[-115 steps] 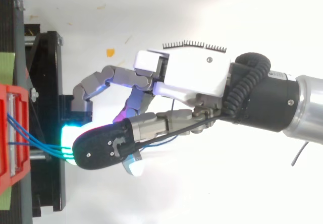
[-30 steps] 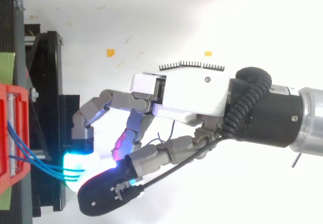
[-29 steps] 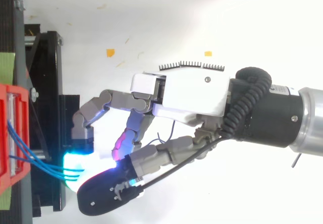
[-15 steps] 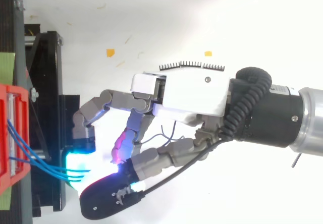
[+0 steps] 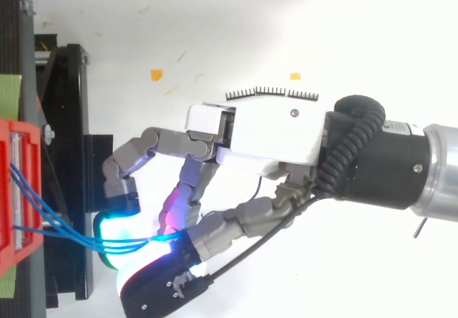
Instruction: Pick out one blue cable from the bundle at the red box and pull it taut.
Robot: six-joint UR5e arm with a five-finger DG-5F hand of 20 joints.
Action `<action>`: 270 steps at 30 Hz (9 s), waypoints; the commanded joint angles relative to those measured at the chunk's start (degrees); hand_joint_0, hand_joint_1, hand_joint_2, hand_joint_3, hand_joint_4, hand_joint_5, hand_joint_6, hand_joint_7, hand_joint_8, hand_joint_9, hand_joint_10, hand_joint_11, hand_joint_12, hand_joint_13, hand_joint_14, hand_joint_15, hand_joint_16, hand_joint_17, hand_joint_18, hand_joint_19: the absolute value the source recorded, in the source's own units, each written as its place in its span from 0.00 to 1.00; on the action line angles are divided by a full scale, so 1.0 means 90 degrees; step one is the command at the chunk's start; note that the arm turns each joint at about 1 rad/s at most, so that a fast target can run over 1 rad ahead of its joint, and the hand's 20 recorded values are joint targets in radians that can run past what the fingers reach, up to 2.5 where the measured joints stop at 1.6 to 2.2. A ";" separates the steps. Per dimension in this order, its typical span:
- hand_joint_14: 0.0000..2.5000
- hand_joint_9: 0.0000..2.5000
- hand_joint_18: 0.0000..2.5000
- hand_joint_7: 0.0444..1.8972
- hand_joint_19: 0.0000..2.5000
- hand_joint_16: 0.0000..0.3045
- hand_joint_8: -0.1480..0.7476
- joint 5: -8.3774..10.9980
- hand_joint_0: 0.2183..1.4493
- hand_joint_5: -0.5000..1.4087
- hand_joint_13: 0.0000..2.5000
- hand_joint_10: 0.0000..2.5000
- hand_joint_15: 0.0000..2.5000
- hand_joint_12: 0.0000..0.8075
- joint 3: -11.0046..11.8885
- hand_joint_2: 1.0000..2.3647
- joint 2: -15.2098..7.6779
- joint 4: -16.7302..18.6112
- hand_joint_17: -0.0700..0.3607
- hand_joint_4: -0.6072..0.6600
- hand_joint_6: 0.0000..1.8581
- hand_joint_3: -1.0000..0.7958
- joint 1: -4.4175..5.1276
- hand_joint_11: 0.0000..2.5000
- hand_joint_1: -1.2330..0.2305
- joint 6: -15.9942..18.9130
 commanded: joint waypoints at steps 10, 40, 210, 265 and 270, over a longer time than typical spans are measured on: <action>0.01 0.56 0.38 0.47 0.26 0.17 0.54 -0.0007 0.19 0.22 0.44 0.01 0.27 0.45 0.0000 0.00 0.0000 0.0005 0.43 0.51 0.48 0.28 -0.0008 0.35 0.33 0.0000; 0.01 0.57 0.38 0.51 0.28 0.15 0.47 -0.0007 0.36 0.21 0.46 0.02 0.28 0.41 0.0000 0.02 0.0000 0.0015 0.40 0.30 0.49 0.48 -0.0008 0.37 0.23 0.0000; 0.01 0.57 0.40 0.45 0.24 0.17 0.51 -0.0036 0.18 0.23 0.46 0.01 0.26 0.44 -0.0098 0.00 0.0000 0.0015 0.44 0.42 0.45 0.28 -0.0057 0.34 0.35 0.0000; 0.01 0.53 0.32 0.50 0.25 0.14 0.44 -0.0017 0.30 0.22 0.39 0.01 0.26 0.41 -0.0098 0.00 0.0000 0.0015 0.39 0.36 0.49 0.28 -0.0057 0.35 0.21 0.0010; 0.01 0.54 0.31 0.53 0.24 0.14 0.42 -0.0017 0.29 0.23 0.39 0.01 0.26 0.42 -0.0098 0.00 0.0000 -0.0005 0.39 0.30 0.48 0.28 -0.0057 0.35 0.25 0.0010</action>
